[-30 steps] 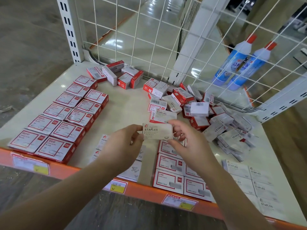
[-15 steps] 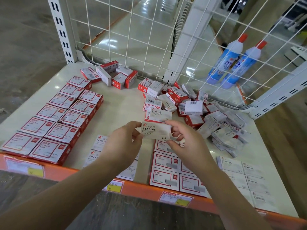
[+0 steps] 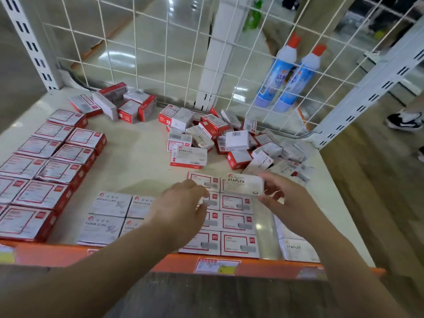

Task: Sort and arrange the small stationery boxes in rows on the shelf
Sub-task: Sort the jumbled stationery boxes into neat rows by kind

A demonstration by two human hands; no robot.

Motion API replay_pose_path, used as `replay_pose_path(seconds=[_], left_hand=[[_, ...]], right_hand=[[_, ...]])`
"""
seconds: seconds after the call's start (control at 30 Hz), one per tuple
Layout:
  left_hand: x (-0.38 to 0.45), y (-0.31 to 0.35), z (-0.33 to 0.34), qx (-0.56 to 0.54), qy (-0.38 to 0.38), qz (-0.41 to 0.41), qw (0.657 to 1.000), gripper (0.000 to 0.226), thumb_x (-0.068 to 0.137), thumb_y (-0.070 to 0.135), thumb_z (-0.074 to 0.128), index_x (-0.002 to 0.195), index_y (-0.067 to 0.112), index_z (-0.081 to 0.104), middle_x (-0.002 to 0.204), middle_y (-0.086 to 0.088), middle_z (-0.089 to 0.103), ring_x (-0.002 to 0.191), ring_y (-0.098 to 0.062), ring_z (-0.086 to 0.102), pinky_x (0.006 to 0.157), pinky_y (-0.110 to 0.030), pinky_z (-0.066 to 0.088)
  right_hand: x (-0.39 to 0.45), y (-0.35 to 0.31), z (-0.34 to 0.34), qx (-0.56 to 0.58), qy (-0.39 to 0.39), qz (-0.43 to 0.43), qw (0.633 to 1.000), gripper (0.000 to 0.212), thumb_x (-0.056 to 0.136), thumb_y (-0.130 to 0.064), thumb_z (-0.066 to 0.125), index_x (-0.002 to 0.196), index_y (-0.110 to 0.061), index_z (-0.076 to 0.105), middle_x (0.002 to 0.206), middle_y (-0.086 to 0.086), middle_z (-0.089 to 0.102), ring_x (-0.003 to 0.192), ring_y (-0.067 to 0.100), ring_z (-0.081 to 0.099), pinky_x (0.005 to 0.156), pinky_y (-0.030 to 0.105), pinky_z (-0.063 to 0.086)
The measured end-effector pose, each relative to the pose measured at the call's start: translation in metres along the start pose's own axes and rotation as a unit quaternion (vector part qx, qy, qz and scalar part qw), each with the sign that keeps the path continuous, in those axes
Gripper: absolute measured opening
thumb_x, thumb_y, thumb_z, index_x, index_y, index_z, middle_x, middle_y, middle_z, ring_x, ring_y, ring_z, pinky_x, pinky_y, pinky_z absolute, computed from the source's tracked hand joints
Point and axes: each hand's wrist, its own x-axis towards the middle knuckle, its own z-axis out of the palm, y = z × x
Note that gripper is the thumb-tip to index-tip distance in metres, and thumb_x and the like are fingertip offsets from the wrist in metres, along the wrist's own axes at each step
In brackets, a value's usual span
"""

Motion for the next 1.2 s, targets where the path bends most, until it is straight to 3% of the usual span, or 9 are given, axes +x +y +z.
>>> replay_pose_path(seconds=[0.13,0.37,0.57,0.77,0.97,1.1,1.2], left_hand=[[0.006,0.022,0.017,0.034,-0.048,0.044,0.997,0.034,0.096,0.033,0.041,0.13,0.033,0.044,0.136,0.015,0.042,0.123,-0.008,0.04,0.099,-0.029,0.039],[0.018,0.053,0.041,0.032,-0.108,0.108,0.988,0.037,0.098,0.03,0.039,0.135,0.032,0.041,0.138,0.012,0.045,0.124,-0.008,0.042,0.103,-0.028,0.035],[0.031,0.068,0.058,0.083,-0.125,0.166,0.975,0.037,0.099,0.029,0.036,0.136,0.027,0.04,0.135,0.008,0.046,0.122,-0.01,0.044,0.103,-0.028,0.035],[0.044,0.08,0.071,0.106,-0.119,0.207,0.965,0.037,0.098,0.024,0.038,0.134,0.022,0.043,0.134,0.005,0.047,0.12,-0.01,0.044,0.103,-0.027,0.036],[0.048,0.083,0.079,0.107,-0.13,0.222,0.96,0.041,0.099,0.022,0.037,0.14,0.024,0.036,0.144,0.008,0.037,0.13,-0.01,0.035,0.107,-0.027,0.03],[0.049,0.084,0.082,0.12,-0.139,0.246,0.952,0.045,0.099,0.022,0.037,0.143,0.025,0.03,0.151,0.009,0.027,0.137,-0.011,0.025,0.111,-0.029,0.023],[0.051,0.083,0.084,0.125,-0.139,0.252,0.949,0.045,0.099,0.024,0.037,0.143,0.025,0.03,0.15,0.007,0.027,0.137,-0.012,0.025,0.111,-0.027,0.024]], right_hand=[[-0.014,0.037,-0.013,-0.025,0.001,0.054,0.998,0.037,0.088,-0.012,0.06,0.119,-0.031,0.052,0.105,-0.01,0.062,0.09,0.002,0.056,0.072,0.011,0.045],[-0.036,0.067,-0.023,0.01,0.012,0.103,0.995,0.037,0.09,-0.012,0.058,0.113,-0.037,0.044,0.089,-0.023,0.054,0.082,-0.001,0.054,0.065,0.011,0.041],[-0.036,0.087,-0.03,0.011,-0.017,0.13,0.991,0.023,0.093,-0.016,0.054,0.112,-0.03,0.051,0.095,-0.014,0.057,0.085,0.004,0.054,0.069,0.014,0.04],[-0.018,0.096,-0.04,-0.028,-0.062,0.137,0.988,0.031,0.093,-0.016,0.053,0.124,-0.012,0.056,0.099,-0.002,0.055,0.091,0.016,0.053,0.082,0.025,0.041],[-0.007,0.106,-0.046,-0.069,-0.097,0.111,0.987,0.028,0.093,-0.016,0.053,0.121,-0.012,0.058,0.093,0.001,0.051,0.087,0.017,0.05,0.075,0.023,0.034],[-0.002,0.114,-0.043,-0.075,-0.085,0.103,0.988,0.036,0.093,-0.018,0.054,0.128,-0.013,0.053,0.088,-0.009,0.046,0.086,0.013,0.049,0.079,0.02,0.035],[0.001,0.119,-0.042,-0.076,-0.077,0.098,0.989,0.039,0.092,-0.019,0.055,0.13,-0.013,0.051,0.097,-0.003,0.05,0.091,0.015,0.052,0.083,0.023,0.039]])
